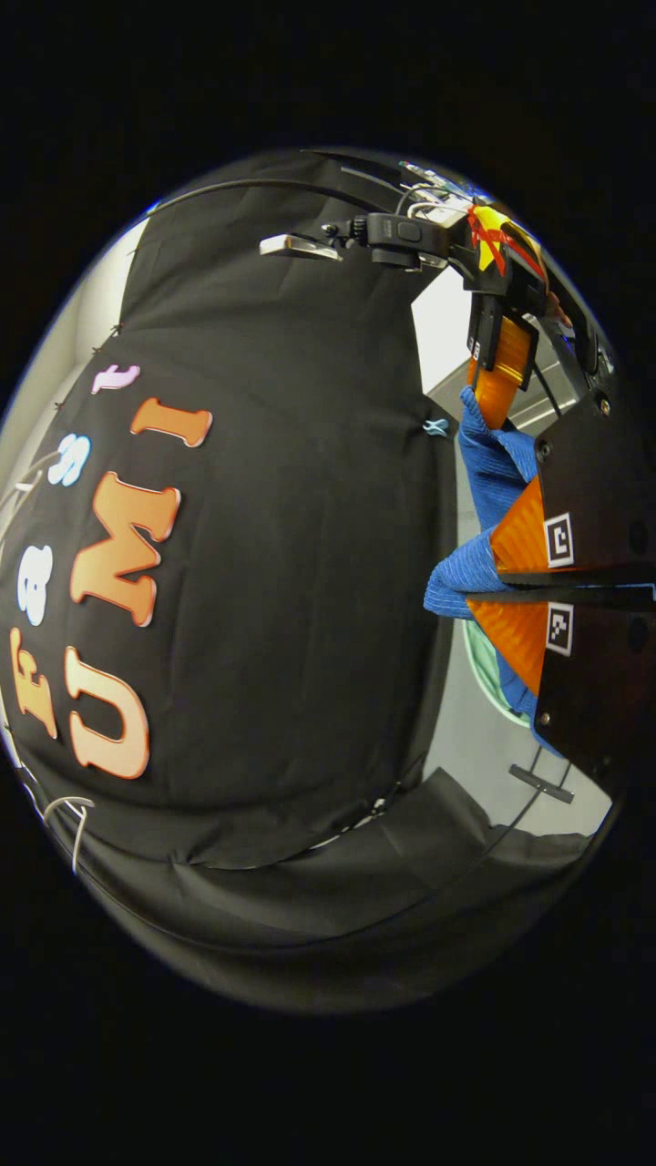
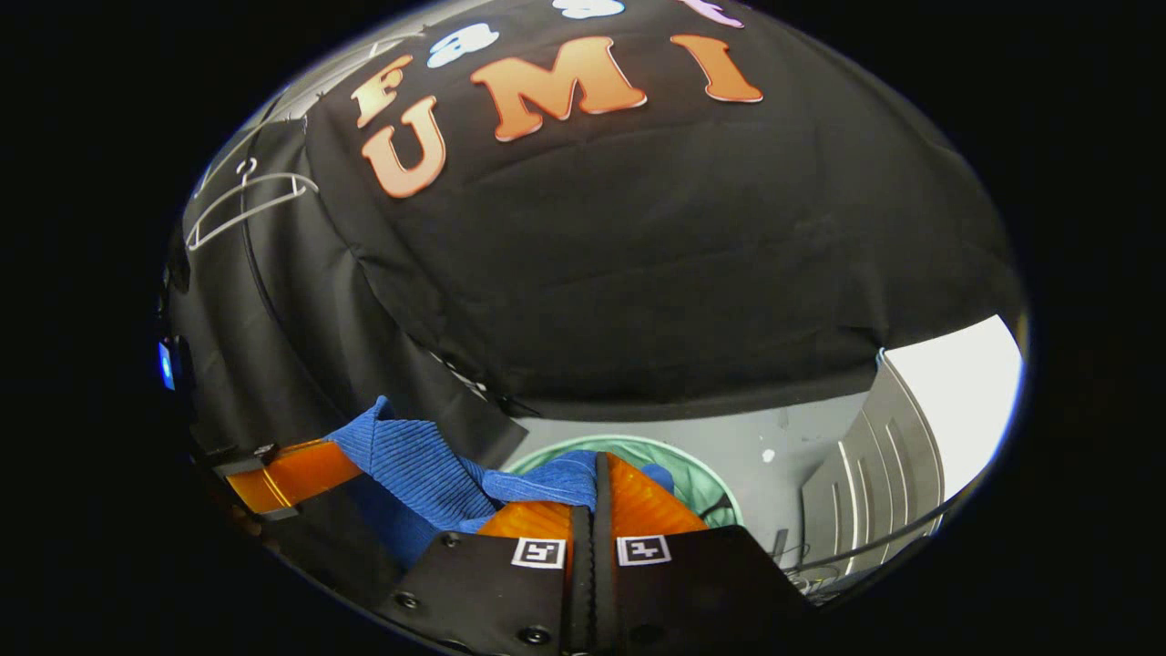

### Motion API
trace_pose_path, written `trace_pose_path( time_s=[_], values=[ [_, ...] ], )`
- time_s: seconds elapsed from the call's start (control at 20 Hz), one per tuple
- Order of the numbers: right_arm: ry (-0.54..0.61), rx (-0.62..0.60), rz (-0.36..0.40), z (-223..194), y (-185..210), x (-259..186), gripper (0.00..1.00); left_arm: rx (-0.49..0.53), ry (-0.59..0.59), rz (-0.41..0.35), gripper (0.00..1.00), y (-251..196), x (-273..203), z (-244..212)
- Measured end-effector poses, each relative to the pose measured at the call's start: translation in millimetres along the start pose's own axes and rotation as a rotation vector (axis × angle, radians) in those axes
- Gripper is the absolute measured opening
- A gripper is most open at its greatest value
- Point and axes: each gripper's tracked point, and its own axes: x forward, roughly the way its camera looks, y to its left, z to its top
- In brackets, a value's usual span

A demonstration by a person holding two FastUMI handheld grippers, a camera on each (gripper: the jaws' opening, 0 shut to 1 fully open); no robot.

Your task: Grasp the clothes on the hanger with both hands and then place them into the laundry hamper below.

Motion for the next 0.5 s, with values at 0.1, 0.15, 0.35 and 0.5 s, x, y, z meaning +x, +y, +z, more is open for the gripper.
trace_pose_path(
  time_s=[0.1,0.15,0.35,0.5],
  values=[
    [0.051,0.001,-0.023,-32.0,-8.1,15.0,0.08,-0.016,0.056,0.018,0.01,9.6,15.3,-29.6],
    [0.075,-0.001,-0.038,-47.0,-13.2,21.8,0.08,-0.029,0.082,0.028,0.01,14.9,21.2,-43.3],
    [0.165,-0.027,-0.091,-99.2,-29.2,49.6,0.08,-0.068,0.179,0.055,0.01,31.4,40.5,-94.0],
    [0.216,-0.036,-0.122,-124.6,-39.3,55.6,0.08,-0.103,0.238,0.070,0.01,38.0,46.5,-120.6]
  ],
)
